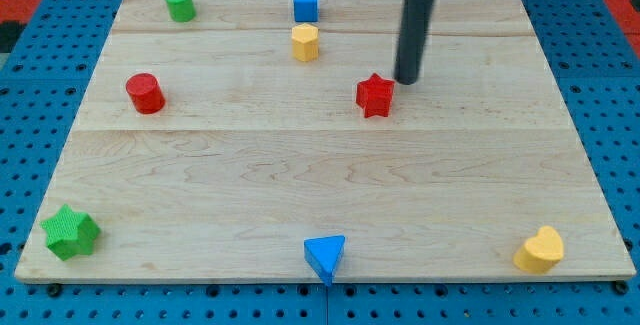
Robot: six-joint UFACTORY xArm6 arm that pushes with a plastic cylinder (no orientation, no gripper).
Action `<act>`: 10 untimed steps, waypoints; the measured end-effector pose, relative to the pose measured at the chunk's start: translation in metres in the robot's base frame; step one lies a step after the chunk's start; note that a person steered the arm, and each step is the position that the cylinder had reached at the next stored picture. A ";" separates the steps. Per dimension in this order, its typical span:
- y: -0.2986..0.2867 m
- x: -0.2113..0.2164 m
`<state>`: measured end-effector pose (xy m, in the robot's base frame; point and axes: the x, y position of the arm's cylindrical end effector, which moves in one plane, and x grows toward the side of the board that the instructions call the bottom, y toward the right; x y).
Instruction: Push the red circle parallel to the bottom of the red star
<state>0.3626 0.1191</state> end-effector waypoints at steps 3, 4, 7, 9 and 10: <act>-0.112 0.041; -0.115 0.033; -0.286 0.132; -0.398 0.052; -0.410 0.018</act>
<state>0.3801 -0.2905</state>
